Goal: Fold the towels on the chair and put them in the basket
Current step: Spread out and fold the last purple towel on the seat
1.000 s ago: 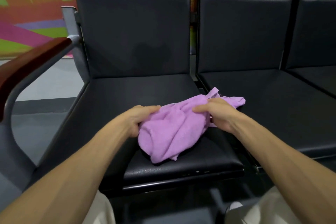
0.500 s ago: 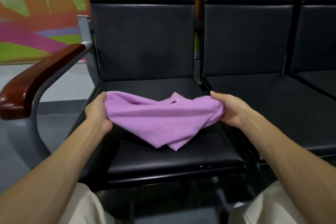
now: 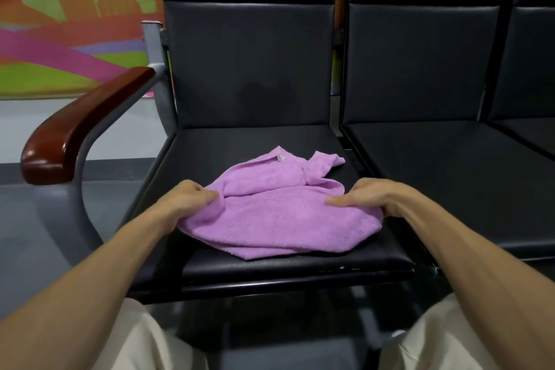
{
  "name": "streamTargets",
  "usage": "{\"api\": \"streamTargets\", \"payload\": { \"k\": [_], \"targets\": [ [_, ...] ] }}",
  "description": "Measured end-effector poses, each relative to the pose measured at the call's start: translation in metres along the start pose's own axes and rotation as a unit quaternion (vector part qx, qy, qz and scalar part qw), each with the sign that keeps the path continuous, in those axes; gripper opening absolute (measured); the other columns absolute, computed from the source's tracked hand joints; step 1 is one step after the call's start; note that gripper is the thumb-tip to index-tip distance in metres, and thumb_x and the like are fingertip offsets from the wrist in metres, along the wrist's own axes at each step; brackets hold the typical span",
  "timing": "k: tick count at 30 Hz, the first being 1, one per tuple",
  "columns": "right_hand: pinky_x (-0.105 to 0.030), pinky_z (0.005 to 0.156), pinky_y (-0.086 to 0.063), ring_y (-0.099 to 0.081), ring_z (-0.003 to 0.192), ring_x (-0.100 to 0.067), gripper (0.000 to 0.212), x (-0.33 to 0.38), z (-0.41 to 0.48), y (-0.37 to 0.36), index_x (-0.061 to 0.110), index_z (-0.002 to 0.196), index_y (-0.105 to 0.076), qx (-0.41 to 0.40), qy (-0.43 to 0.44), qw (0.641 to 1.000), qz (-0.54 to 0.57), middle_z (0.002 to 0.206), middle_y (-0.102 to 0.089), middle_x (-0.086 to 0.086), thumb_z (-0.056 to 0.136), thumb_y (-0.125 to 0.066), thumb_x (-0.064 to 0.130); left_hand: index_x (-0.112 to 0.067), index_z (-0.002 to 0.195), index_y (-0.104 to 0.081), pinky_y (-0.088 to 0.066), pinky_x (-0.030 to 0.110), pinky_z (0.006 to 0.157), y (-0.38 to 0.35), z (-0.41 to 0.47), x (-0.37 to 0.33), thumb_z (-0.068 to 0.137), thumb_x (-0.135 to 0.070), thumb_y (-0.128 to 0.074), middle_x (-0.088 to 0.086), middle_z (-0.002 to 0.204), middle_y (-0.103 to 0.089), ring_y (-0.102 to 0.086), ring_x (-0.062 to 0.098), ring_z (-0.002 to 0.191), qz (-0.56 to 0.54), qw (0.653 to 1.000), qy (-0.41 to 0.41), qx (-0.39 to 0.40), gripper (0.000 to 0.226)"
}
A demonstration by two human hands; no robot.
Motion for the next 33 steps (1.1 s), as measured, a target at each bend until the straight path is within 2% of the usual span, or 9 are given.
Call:
{"api": "streamTargets", "payload": {
  "k": [3,6,11,14,18,22,26,29,33],
  "targets": [
    [-0.036,0.083,-0.052,-0.066,0.093,-0.023,0.029,0.012,-0.002,-0.004,0.009,0.086,-0.07,0.014,0.046,0.999,-0.005,0.098,-0.071,-0.008,0.077,-0.075,0.036,-0.003,0.086,-0.073,-0.047,0.029,0.07,0.001,0.002,0.002,0.091,-0.032,-0.059,0.012,0.088,-0.07,-0.06,0.021,0.076,0.056,0.998,-0.021,0.007,0.032],
    [-0.025,0.067,-0.049,-0.064,0.078,-0.014,0.011,0.024,-0.007,0.002,0.005,0.086,-0.071,-0.019,0.128,0.971,0.199,0.089,-0.07,-0.005,0.089,-0.065,0.014,-0.003,0.084,-0.07,-0.041,0.029,0.065,0.007,0.004,0.001,0.097,-0.031,-0.052,0.012,0.083,-0.066,-0.055,0.022,0.073,-0.047,0.997,-0.037,-0.044,0.036],
    [-0.035,0.082,-0.051,-0.065,0.088,-0.021,0.02,0.025,-0.013,0.021,0.004,0.093,-0.072,-0.179,0.143,0.897,0.379,0.093,-0.071,-0.008,0.094,-0.057,0.018,-0.01,0.083,-0.066,-0.048,0.035,0.081,0.013,0.008,0.0,0.098,-0.035,-0.048,0.008,0.088,-0.065,-0.059,0.025,0.083,-0.211,0.972,0.005,-0.104,0.034],
    [-0.035,0.08,-0.051,-0.065,0.083,-0.022,0.029,0.03,-0.016,0.016,0.009,0.087,-0.07,-0.171,0.117,0.881,0.424,0.086,-0.071,-0.007,0.098,-0.048,0.023,-0.012,0.079,-0.06,-0.047,0.033,0.074,0.01,0.004,-0.009,0.1,-0.035,-0.046,0.007,0.084,-0.062,-0.058,0.023,0.075,-0.277,0.954,0.023,-0.115,0.034],
    [-0.033,0.072,-0.05,-0.064,0.078,-0.022,0.031,0.029,-0.014,0.01,0.006,0.093,-0.064,-0.139,0.076,0.887,0.434,0.084,-0.068,-0.009,0.101,-0.045,0.029,-0.012,0.08,-0.062,-0.05,0.037,0.08,0.01,0.002,-0.013,0.099,-0.037,-0.049,0.007,0.085,-0.063,-0.06,0.022,0.077,-0.338,0.934,0.024,-0.114,0.034],
    [-0.031,0.069,-0.053,-0.065,0.086,-0.023,0.012,0.025,-0.011,0.021,0.005,0.099,-0.063,-0.18,0.13,0.853,0.472,0.092,-0.069,-0.01,0.09,-0.055,0.002,-0.012,0.077,-0.061,-0.05,0.04,0.085,0.013,0.001,-0.01,0.1,-0.036,-0.049,0.008,0.086,-0.061,-0.058,0.024,0.083,-0.335,0.934,0.012,-0.124,0.035],
    [-0.03,0.081,-0.055,-0.065,0.104,-0.015,0.06,0.026,-0.015,0.028,0.019,0.121,-0.061,-0.209,0.209,0.82,0.491,0.113,-0.068,-0.003,0.077,-0.048,-0.019,-0.009,0.077,-0.061,-0.05,0.037,0.081,0.014,0.0,-0.003,0.099,-0.035,-0.051,0.01,0.085,-0.061,-0.057,0.024,0.082,-0.331,0.935,0.006,-0.128,0.035],
    [-0.029,0.079,-0.055,-0.067,0.099,-0.016,0.041,0.027,-0.013,0.025,0.02,0.112,-0.067,-0.168,0.207,0.807,0.528,0.108,-0.071,-0.002,0.087,-0.055,-0.009,-0.009,0.08,-0.065,-0.052,0.033,0.073,0.015,-0.001,-0.002,0.095,-0.032,-0.059,0.007,0.082,-0.065,-0.061,0.021,0.074,-0.393,0.913,0.013,-0.111,0.029],
    [-0.035,0.085,-0.055,-0.067,0.096,-0.023,0.009,0.023,-0.003,0.019,0.014,0.095,-0.071,-0.181,0.175,0.844,0.473,0.1,-0.072,-0.011,0.092,-0.064,0.01,-0.007,0.091,-0.067,-0.053,0.03,0.071,0.016,-0.001,0.001,0.084,-0.029,-0.072,0.006,0.089,-0.068,-0.064,0.017,0.08,-0.466,0.882,0.029,-0.065,0.023]
  ]
}}
Point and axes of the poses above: each hand's wrist, its own z-axis towards the middle knuckle, its own y-axis out of the back of the hand, x = y × z, the point moved 4 cm from there along z, towards the middle knuckle
